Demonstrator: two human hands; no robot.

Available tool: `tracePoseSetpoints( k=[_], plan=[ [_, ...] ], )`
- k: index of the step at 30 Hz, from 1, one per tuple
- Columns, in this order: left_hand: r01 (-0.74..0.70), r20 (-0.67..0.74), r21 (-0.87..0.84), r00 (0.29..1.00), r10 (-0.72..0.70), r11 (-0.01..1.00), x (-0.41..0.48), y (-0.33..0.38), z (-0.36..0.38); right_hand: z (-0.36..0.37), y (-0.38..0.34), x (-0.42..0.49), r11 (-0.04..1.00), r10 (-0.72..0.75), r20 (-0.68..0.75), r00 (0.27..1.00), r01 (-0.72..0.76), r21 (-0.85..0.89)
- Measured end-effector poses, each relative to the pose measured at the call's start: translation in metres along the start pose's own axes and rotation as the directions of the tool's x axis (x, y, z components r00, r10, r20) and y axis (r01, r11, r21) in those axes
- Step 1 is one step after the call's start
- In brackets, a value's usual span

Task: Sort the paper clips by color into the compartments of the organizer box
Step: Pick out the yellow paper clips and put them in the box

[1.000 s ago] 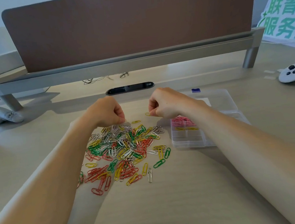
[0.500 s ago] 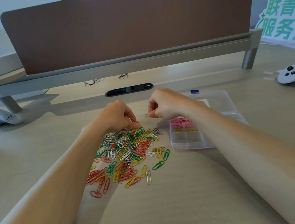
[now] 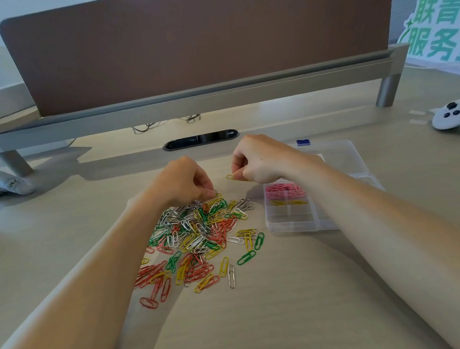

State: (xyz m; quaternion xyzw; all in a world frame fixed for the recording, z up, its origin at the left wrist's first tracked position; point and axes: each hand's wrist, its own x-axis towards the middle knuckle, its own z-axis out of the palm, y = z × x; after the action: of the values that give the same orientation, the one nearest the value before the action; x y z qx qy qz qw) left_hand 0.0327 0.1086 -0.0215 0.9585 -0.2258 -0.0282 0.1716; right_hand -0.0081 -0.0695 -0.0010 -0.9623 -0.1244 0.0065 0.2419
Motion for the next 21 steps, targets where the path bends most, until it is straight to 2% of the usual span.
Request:
tracePoseSetpoints(
  k=[9,15,21],
  plan=[
    [-0.013,0.034,-0.022,0.999,0.013,1.0,-0.0015,0.0005,-0.0007,-0.0011,0.0031,0.0019,1.0,-0.006,-0.016,1.0,0.006,-0.003],
    [-0.025,-0.02,-0.001,0.999,0.025,1.0,0.0014,-0.0013,0.0007,-0.001,0.0044,0.003,1.0,-0.01,-0.023,1.0,0.01,0.004],
    [-0.014,0.041,0.015,0.999,0.014,1.0,-0.001,0.0018,0.0002,-0.0033,0.0049,0.0016,1.0,-0.005,-0.027,1.0,0.006,0.015]
  ],
)
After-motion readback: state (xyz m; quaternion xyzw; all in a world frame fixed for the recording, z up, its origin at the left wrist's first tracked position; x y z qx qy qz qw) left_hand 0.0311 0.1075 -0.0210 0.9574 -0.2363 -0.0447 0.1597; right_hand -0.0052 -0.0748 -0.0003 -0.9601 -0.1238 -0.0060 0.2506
